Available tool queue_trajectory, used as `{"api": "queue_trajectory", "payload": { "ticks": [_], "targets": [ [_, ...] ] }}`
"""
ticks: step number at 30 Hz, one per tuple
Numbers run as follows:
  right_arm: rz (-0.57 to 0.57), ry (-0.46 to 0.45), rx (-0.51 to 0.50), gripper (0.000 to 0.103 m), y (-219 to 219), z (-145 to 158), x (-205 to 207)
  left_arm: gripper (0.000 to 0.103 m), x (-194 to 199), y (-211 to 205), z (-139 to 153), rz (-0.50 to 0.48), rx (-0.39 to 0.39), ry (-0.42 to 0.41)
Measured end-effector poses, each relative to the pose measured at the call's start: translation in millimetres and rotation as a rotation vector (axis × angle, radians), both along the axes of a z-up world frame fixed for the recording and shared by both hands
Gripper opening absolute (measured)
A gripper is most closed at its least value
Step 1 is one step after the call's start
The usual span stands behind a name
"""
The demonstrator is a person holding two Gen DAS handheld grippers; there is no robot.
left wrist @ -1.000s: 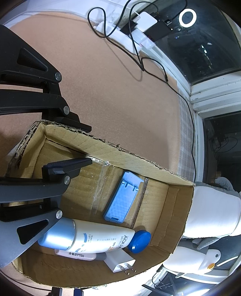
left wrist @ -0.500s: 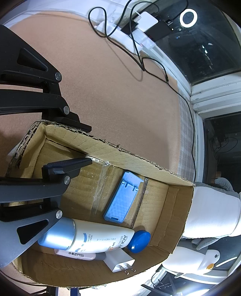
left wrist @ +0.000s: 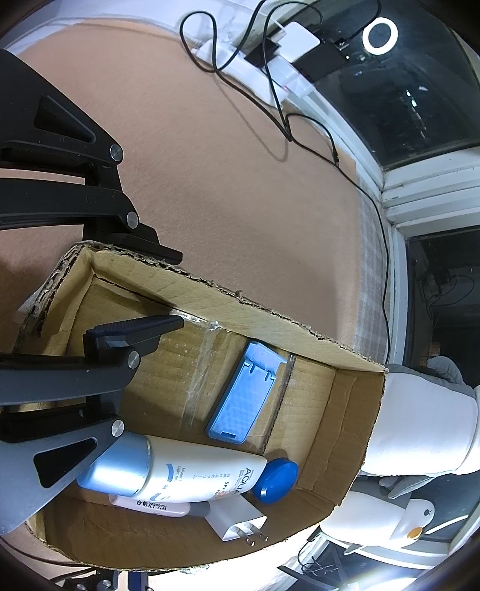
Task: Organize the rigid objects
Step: 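Carry the white cable into the box and release it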
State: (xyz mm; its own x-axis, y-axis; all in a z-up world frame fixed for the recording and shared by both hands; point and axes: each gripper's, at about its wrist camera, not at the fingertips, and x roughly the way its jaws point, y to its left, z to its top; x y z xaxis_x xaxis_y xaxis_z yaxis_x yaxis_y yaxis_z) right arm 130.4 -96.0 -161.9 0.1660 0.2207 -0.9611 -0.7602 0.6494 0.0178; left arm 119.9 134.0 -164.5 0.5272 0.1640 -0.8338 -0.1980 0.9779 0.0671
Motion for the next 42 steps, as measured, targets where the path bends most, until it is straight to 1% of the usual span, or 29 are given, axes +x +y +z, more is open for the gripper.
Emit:
{"api": "queue_trajectory", "payload": {
  "ticks": [3, 6, 11, 16, 23, 29, 36, 42],
  "targets": [
    [-0.041, 0.018, 0.034, 0.017, -7.9, 1.9, -0.2, 0.025, -0.1, 0.1, 0.0, 0.000, -0.001, -0.001],
    [-0.094, 0.031, 0.091, 0.017, -15.7, 8.8, -1.5, 0.025, 0.4, -0.2, 0.1, 0.001, 0.000, 0.000],
    [-0.138, 0.022, 0.155, 0.016, -17.2, 22.5, -4.3, 0.025, 0.5, -0.4, -0.1, 0.000, -0.001, -0.001],
    [-0.162, -0.011, 0.214, 0.016, -13.5, 46.3, -1.9, 0.025, 0.6, -0.4, 0.0, 0.000, 0.000, -0.001],
    [-0.179, -0.066, 0.303, 0.016, 9.1, 81.2, 15.7, 0.025, 1.8, -1.7, -0.4, -0.005, -0.003, 0.001],
    [-0.175, -0.091, 0.345, 0.016, 36.6, 95.2, 24.3, 0.025, 1.8, -2.4, 0.0, -0.006, -0.004, 0.001],
    [-0.172, -0.101, 0.379, 0.017, 72.0, 98.1, 31.5, 0.025, 1.6, -3.4, 0.1, -0.007, -0.006, 0.000],
    [-0.186, -0.111, 0.362, 0.017, 94.6, 89.5, 41.7, 0.025, 1.5, -3.9, 0.4, -0.007, -0.009, -0.001]
  ]
}}
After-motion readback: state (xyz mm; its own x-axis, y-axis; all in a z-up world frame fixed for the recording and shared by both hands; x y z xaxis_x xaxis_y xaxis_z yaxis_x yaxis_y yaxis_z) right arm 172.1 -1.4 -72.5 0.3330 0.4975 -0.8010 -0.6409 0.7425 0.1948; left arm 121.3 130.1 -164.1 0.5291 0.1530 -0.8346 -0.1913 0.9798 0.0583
